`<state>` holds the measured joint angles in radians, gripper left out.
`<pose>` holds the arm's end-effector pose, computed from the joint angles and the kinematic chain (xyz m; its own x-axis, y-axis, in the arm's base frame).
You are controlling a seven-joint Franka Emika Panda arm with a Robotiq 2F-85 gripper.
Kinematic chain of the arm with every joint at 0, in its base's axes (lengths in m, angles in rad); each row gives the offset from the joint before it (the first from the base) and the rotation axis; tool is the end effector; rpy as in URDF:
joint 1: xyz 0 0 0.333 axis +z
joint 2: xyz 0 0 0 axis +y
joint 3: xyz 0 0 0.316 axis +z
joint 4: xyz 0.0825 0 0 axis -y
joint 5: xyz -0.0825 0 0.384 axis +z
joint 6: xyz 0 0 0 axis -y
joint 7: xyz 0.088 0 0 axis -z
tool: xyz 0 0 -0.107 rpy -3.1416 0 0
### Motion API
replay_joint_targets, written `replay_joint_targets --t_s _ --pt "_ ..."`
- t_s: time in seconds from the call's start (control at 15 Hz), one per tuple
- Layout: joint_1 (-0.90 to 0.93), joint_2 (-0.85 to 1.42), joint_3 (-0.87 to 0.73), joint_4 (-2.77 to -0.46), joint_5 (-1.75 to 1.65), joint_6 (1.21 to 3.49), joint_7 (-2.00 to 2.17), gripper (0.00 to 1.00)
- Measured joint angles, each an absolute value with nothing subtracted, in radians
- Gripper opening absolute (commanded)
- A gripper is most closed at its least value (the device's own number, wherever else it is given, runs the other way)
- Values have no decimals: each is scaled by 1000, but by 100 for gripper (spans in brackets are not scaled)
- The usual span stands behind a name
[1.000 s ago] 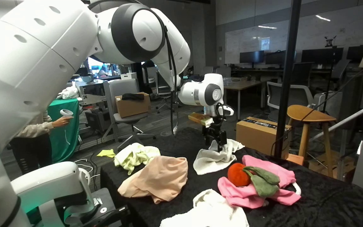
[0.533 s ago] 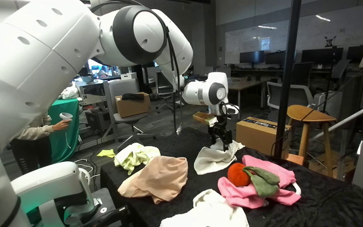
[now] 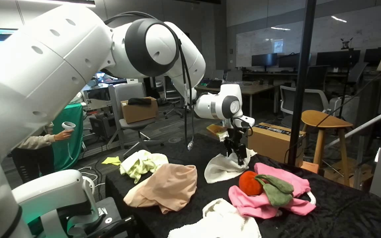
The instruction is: Pile up all the objects on the black table
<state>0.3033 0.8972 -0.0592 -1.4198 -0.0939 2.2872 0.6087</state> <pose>0.6987 0.1799 0.1569 0.9609 -0.2743 0.0379 -0.2769 -0.9542 0.1136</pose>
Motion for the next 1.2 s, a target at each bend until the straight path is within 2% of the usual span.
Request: replay_joint_targets --t_s 0.53,0.67,0.93,1.2 --pt "306 906 -62 -1394 -94 2291 641 14" --pt "306 901 -62 -1395 -94 2290 641 9" --pt "306 869 -60 -1417 -94 2291 635 12" --pt "297 756 -54 -1533 -94 2312 585 12"
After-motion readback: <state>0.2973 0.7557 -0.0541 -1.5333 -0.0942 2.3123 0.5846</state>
